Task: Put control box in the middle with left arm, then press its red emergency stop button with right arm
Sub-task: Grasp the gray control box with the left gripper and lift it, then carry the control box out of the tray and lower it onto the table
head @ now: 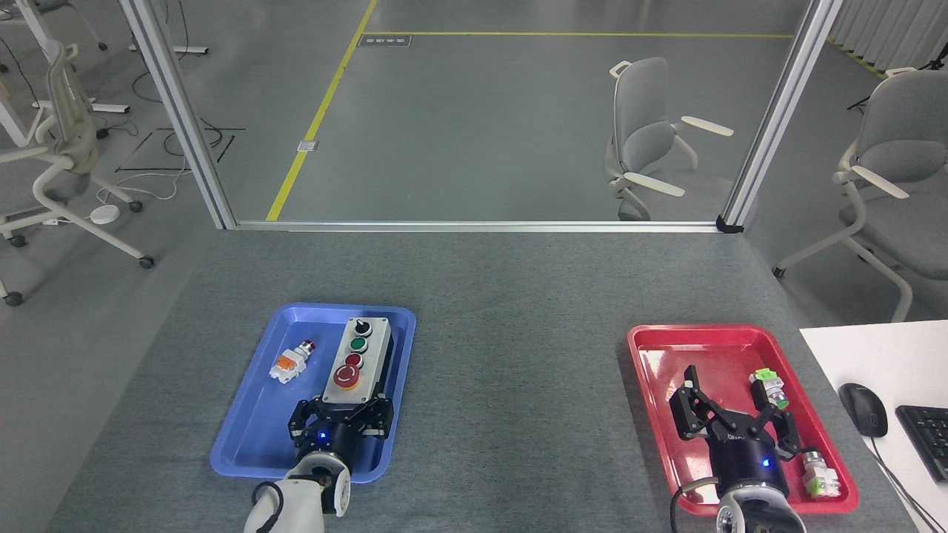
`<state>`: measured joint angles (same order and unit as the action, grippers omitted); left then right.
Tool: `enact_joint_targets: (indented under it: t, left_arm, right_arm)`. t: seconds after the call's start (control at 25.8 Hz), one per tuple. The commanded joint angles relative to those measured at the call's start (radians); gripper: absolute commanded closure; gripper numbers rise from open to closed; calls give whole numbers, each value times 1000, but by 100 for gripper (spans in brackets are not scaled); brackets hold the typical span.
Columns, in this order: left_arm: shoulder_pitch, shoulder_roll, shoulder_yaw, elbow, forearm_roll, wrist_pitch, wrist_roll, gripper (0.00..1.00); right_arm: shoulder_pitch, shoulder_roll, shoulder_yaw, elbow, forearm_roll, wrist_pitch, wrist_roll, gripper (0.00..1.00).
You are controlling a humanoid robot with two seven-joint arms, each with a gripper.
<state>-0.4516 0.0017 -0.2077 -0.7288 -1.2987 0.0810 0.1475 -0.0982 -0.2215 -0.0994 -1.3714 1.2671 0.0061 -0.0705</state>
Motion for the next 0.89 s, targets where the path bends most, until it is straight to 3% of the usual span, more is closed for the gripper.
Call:
enact_joint_targets:
  t: [0.0,0.23,0.47,0.74,0.85]
  left_arm:
    - [-2,9,4,-24,52,-27,4,100]
    - [70,75,4,-254,111,-49,4,100]
    - [172,57,-10,-491,108,-64,4,100]
    - [129,-118,-121,-426,88,-40,1,100]
    - [87,-137,-203,-374,90,5,0,100]
  right_arm:
    - [0,-1,-2,0,0,0,1,1]
    - [0,-1,-2,0,0,0,1,1]
    - [0,-4,-2,0,0,0,1,1]
    - [0,-2,-2,0,0,0,1,1]
    - [-2,-2,-3,0,0,0,1,1]
